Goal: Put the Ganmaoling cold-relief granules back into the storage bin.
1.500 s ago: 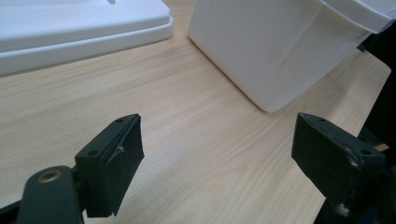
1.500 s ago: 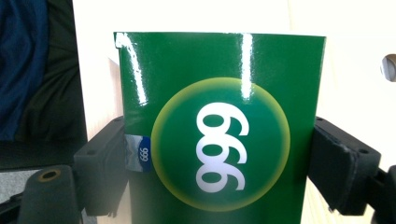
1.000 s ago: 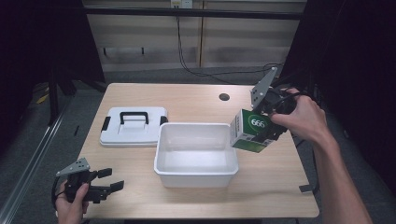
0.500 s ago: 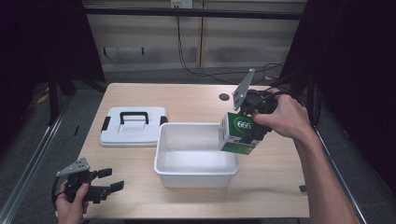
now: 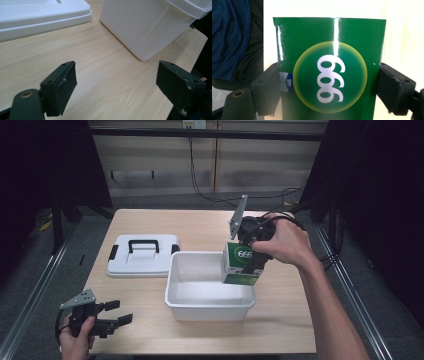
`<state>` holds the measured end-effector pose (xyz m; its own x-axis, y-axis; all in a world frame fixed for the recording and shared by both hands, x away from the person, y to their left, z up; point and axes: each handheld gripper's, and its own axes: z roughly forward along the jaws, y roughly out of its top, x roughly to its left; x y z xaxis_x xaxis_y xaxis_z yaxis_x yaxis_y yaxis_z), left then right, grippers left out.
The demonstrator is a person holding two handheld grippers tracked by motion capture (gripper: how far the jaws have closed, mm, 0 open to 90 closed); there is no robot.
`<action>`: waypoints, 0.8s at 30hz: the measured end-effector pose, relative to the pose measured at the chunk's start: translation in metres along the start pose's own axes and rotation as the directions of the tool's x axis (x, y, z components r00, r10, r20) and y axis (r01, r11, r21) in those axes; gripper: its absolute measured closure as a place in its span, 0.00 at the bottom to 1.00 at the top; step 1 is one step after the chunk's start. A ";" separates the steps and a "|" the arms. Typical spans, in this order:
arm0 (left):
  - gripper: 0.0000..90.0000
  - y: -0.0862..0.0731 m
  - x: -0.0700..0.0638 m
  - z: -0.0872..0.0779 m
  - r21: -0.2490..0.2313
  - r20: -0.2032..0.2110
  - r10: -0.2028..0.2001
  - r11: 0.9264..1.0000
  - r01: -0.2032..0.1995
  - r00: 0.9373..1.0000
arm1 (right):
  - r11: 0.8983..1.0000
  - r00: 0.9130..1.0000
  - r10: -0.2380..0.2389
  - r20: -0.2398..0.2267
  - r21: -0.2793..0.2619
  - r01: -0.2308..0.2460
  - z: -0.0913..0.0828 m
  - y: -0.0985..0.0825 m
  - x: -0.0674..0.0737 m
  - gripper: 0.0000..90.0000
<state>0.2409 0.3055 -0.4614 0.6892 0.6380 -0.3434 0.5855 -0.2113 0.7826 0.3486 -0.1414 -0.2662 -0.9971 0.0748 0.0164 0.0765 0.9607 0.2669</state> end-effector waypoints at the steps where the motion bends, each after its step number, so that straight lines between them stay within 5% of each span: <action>1: 0.18 0.000 0.000 0.000 -0.001 0.001 -0.002 1.000 0.002 1.000 | 1.000 1.000 0.006 -0.002 0.008 -0.006 0.002 0.002 0.000 0.18; 24: 0.19 0.000 0.000 0.000 0.000 0.001 0.002 1.000 -0.002 1.000 | 0.994 0.999 0.011 -0.038 0.112 -0.007 0.058 0.005 -0.010 0.18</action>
<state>0.2408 0.3053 -0.4615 0.6909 0.6366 -0.3426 0.5841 -0.2124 0.7834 0.3595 -0.1217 -0.3208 -0.9956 0.0754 0.0558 0.0833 0.9841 0.1570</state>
